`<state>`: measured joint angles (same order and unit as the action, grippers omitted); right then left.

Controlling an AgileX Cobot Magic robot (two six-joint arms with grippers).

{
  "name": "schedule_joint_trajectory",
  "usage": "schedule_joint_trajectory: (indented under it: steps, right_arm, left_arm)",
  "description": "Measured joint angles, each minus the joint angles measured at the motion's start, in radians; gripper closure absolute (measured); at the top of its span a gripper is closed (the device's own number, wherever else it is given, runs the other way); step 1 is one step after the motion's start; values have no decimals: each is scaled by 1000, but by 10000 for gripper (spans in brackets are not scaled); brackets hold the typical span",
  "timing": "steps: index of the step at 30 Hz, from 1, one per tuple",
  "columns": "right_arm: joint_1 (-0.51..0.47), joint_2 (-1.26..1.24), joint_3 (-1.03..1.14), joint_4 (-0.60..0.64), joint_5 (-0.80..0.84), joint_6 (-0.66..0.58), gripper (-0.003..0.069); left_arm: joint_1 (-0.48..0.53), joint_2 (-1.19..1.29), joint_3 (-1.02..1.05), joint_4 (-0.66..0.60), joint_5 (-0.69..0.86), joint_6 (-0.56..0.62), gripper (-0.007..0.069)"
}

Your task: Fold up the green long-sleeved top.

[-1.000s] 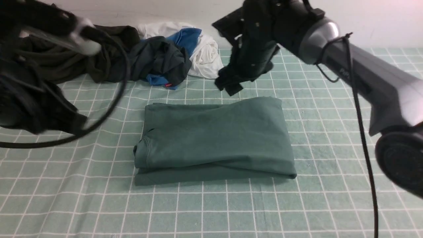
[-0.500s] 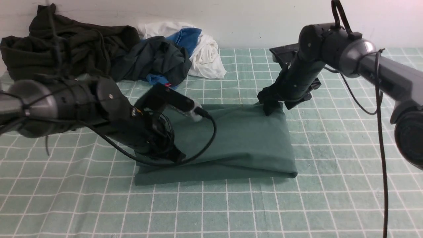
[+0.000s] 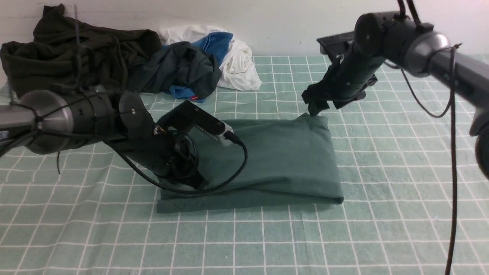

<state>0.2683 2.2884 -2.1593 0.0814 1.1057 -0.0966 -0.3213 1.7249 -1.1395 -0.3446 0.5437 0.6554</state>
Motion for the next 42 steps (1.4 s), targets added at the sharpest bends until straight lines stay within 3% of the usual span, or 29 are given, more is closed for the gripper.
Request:
schedule_joint_trajectory:
  steps: [5, 10, 15, 25, 29, 35, 42]
  right_arm:
    - [0, -180, -1, 7, 57, -11, 176]
    - [0, -320, -1, 102, 103, -49, 176]
    - [0, -407, -1, 227, 146, -120, 181]
    - [0, -598, 44, 274, 164, -209, 295]
    - [0, -772, 245, 278, 151, -247, 379]
    - [0, -1067, 625, 279, -77, -256, 475]
    - [-1, -1350, 934, 277, -311, -263, 513]
  left_arm:
    - [4, -276, 2, 178, 109, -173, 628]
    - [37, -541, 76, 381, 220, -384, 628]
    - [80, -762, 217, 443, 242, -496, 628]
    - [84, -1142, 487, 442, 303, -528, 628]
    - [84, -1294, 555, 442, 329, -528, 628]
    - [84, -1481, 560, 442, 349, -544, 628]
    - [84, -1621, 560, 442, 358, -570, 628]
